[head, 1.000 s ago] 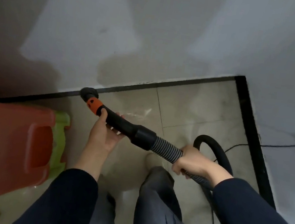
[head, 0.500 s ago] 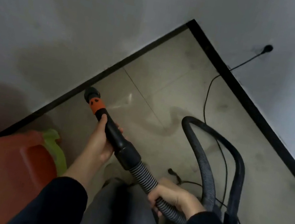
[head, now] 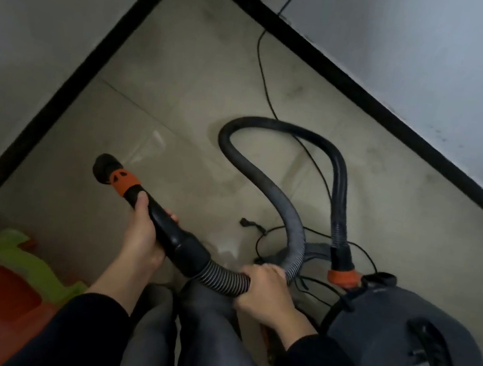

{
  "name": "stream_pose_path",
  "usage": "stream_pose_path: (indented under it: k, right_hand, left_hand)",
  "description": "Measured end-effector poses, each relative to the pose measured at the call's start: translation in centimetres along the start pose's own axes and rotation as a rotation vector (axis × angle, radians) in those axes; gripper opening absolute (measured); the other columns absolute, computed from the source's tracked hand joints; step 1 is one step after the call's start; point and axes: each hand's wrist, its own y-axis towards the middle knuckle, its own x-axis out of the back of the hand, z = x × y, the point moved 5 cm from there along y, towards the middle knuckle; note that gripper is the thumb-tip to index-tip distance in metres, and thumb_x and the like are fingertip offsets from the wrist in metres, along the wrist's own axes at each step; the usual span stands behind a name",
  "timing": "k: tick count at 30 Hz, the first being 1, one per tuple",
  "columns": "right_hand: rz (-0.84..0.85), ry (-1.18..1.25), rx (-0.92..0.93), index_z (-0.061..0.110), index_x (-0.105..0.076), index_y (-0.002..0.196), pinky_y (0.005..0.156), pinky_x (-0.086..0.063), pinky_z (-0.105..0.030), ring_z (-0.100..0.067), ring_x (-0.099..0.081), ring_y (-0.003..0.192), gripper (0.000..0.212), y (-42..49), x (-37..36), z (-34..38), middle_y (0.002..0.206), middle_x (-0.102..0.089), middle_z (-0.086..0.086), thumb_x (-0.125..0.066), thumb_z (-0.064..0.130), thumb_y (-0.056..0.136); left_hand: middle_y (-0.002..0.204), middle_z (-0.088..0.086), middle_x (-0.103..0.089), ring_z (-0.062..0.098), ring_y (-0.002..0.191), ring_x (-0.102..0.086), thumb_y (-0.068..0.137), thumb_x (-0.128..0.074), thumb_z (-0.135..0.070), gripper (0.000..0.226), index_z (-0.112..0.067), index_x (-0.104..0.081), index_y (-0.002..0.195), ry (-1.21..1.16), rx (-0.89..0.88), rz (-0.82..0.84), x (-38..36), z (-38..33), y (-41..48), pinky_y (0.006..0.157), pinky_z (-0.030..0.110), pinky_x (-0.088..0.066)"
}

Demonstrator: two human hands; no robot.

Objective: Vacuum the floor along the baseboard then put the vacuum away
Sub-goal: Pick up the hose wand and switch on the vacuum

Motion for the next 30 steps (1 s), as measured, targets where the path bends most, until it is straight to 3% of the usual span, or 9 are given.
stream_pose_path:
  k: [2, 5, 9, 11, 14, 18, 23, 26, 30]
  right_hand:
    - [-0.121, -0.053, -0.033, 0.022, -0.059, 0.086, 0.106, -0.028, -0.035, -0.018, -0.052, 0.102, 0.02, -0.6, 0.7, -1.2, 0.089, -0.057, 0.006, -0.057, 0.025, 0.067]
    - [-0.194, -0.034, -0.105, 0.023, -0.061, 0.111, 0.112, -0.013, -0.036, -0.015, -0.037, 0.126, 0.039, -2.4, 1.2, -2.7, 0.118, -0.054, 0.006, -0.059, 0.024, 0.072]
    - [-0.577, 0.081, -0.318, 0.02, -0.053, 0.131, 0.11, -0.018, -0.044, -0.022, -0.027, 0.138, 0.062, -7.2, 2.6, -6.0, 0.143, -0.041, 0.002, -0.056, 0.021, 0.069]
    - [-0.838, 0.115, -0.533, 0.016, -0.05, 0.132, 0.11, -0.019, -0.046, -0.025, -0.029, 0.138, 0.064, -10.7, 3.3, -9.1, 0.146, -0.04, -0.003, -0.063, 0.017, 0.069]
    - [-1.014, 0.255, -0.851, 0.01, -0.037, 0.141, 0.111, -0.013, -0.048, -0.029, -0.02, 0.141, 0.064, -15.8, 3.0, -14.3, 0.152, -0.028, -0.011, -0.062, 0.019, 0.083]
    - [-1.005, 0.404, -1.147, 0.011, -0.022, 0.149, 0.115, -0.008, -0.053, -0.031, -0.009, 0.145, 0.064, -20.5, 1.6, -20.4, 0.157, -0.016, -0.013, -0.053, 0.021, 0.094]
    - [-0.848, 0.464, -1.081, 0.023, -0.029, 0.145, 0.114, -0.003, -0.061, -0.034, 0.0, 0.146, 0.048, -20.4, 0.0, -25.0, 0.157, -0.017, -0.012, -0.044, 0.018, 0.099]
    - [-0.915, 0.336, -1.141, 0.015, -0.038, 0.138, 0.111, -0.008, -0.066, -0.043, -0.012, 0.141, 0.045, -19.6, -0.4, -25.0, 0.147, -0.031, -0.018, -0.05, 0.009, 0.095]
    - [-0.992, 0.278, -1.183, 0.011, -0.044, 0.133, 0.107, -0.015, -0.067, -0.046, -0.027, 0.131, 0.045, -19.2, -0.1, -26.3, 0.137, -0.04, -0.02, -0.056, 0.005, 0.09]
  left_hand:
    - [0.082, 0.003, -0.06, 0.017, 0.072, -0.062, 0.091, -0.056, -0.054, 0.044, -0.012, -0.055, 0.102, 0.027, -0.006, -0.003, -1.4, 0.8, -0.8, 0.063, 0.032, -0.051]
    - [0.077, 0.003, -0.058, 0.016, 0.064, -0.059, 0.092, -0.054, -0.054, 0.041, -0.012, -0.053, 0.093, 0.095, -0.019, 0.028, -3.3, 2.2, -2.0, 0.058, 0.031, -0.05]
    - [0.078, 0.003, -0.059, 0.016, 0.062, -0.061, 0.09, -0.055, -0.056, 0.06, -0.013, -0.05, 0.131, 0.197, -0.026, 0.123, -4.9, 4.1, -2.8, 0.059, 0.029, -0.053]
    - [0.078, 0.003, -0.058, 0.015, 0.063, -0.061, 0.091, -0.054, -0.056, 0.061, -0.016, -0.046, 0.136, 0.258, -0.061, 0.157, -5.6, 5.2, -3.2, 0.058, 0.028, -0.053]
    - [0.083, 0.003, -0.059, 0.016, 0.07, -0.062, 0.092, -0.053, -0.054, 0.057, -0.02, -0.045, 0.137, 0.324, -0.085, 0.187, -6.5, 7.1, -4.1, 0.063, 0.03, -0.054]
    - [0.084, 0.002, -0.058, 0.016, 0.07, -0.061, 0.092, -0.053, -0.053, 0.056, -0.02, -0.044, 0.136, 0.344, -0.083, 0.178, -7.3, 8.8, -4.9, 0.063, 0.03, -0.054]
    - [0.085, 0.001, -0.055, 0.012, 0.066, -0.056, 0.093, -0.054, -0.051, 0.047, -0.018, -0.044, 0.125, 0.31, -0.07, 0.171, -8.6, 10.7, -6.4, 0.068, 0.027, -0.055]
    - [0.087, 0.001, -0.057, 0.012, 0.071, -0.059, 0.093, -0.054, -0.051, 0.042, -0.017, -0.045, 0.116, 0.33, -0.093, 0.132, -8.8, 12.1, -7.1, 0.085, 0.032, -0.055]
    - [0.086, 0.0, -0.058, 0.012, 0.068, -0.059, 0.093, -0.054, -0.052, 0.044, -0.016, -0.047, 0.117, 0.349, -0.081, 0.126, -9.1, 13.9, -7.2, 0.089, 0.034, -0.054]
